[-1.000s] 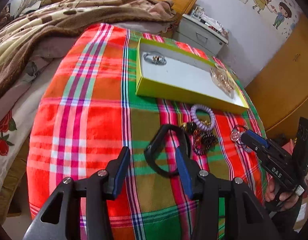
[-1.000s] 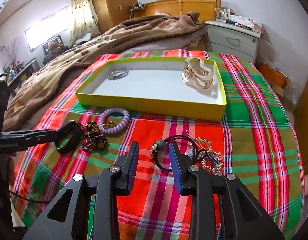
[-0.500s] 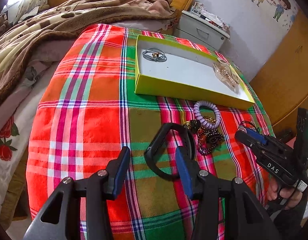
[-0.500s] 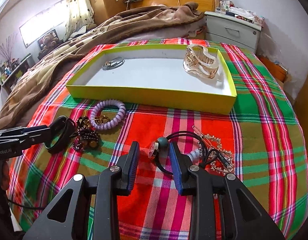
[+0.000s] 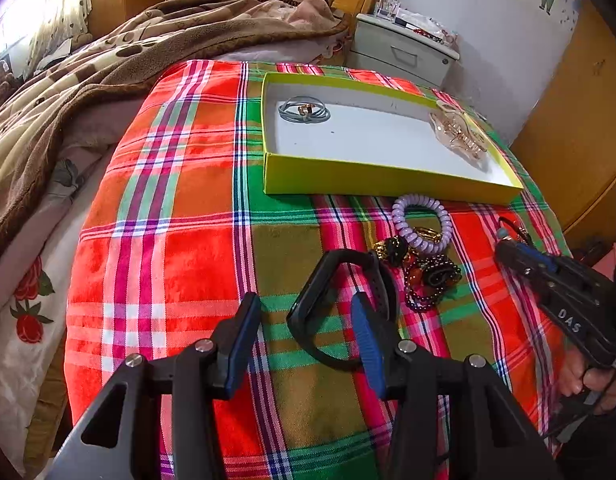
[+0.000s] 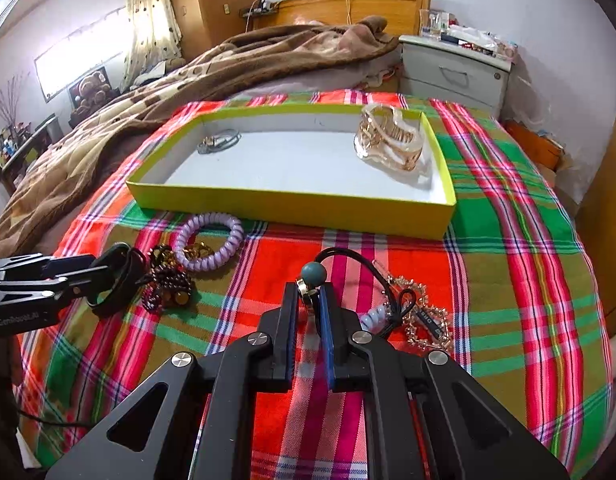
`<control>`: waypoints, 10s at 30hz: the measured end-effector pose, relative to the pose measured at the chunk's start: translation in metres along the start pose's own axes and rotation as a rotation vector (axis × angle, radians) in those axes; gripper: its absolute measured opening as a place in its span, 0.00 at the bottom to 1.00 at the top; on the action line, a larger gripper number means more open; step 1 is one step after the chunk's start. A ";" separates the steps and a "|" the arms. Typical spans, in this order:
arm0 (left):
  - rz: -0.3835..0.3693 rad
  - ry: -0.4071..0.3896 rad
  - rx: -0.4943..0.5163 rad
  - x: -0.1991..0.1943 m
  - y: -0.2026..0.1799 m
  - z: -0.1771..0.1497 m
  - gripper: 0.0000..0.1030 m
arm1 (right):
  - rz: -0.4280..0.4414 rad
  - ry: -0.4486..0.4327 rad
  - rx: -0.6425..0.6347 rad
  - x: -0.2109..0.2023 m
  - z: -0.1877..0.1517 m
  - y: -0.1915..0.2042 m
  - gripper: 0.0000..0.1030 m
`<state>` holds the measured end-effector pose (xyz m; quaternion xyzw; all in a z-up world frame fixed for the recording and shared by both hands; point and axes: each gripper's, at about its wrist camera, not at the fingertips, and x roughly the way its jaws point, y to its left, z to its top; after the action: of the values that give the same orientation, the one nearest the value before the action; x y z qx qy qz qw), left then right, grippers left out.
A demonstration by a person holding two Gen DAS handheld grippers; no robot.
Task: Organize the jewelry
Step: 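Grasp the black cord bracelet with the right tool while the left tool grasps the black watch band, then carry both bands into the box and open both tools to release them, then withdraw both tools from the box toward the remaining jewelry, then grasp the lilac coil hair tie with the right tool and lift it, then grasp the dark red beaded bracelet with the left tool while the right tool holds the lilac tie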
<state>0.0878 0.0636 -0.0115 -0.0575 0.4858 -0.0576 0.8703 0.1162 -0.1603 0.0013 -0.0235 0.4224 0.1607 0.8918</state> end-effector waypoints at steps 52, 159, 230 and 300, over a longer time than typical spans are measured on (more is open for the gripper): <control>-0.004 -0.089 -0.004 -0.027 0.002 0.018 0.13 | 0.023 -0.110 -0.019 -0.030 0.018 0.014 0.11; -0.060 -0.116 -0.104 -0.005 0.009 0.071 0.36 | 0.168 -0.002 -0.033 0.036 0.096 0.008 0.32; -0.167 -0.035 -0.039 -0.011 -0.014 0.009 0.36 | 0.318 -0.032 0.339 0.005 0.024 -0.032 0.09; -0.124 -0.136 0.111 -0.028 -0.062 0.050 0.17 | 0.222 -0.147 0.300 -0.034 0.033 -0.043 0.09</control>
<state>0.1133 0.0094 0.0477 -0.0430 0.4173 -0.1341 0.8978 0.1336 -0.2047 0.0443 0.1683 0.3755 0.1948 0.8904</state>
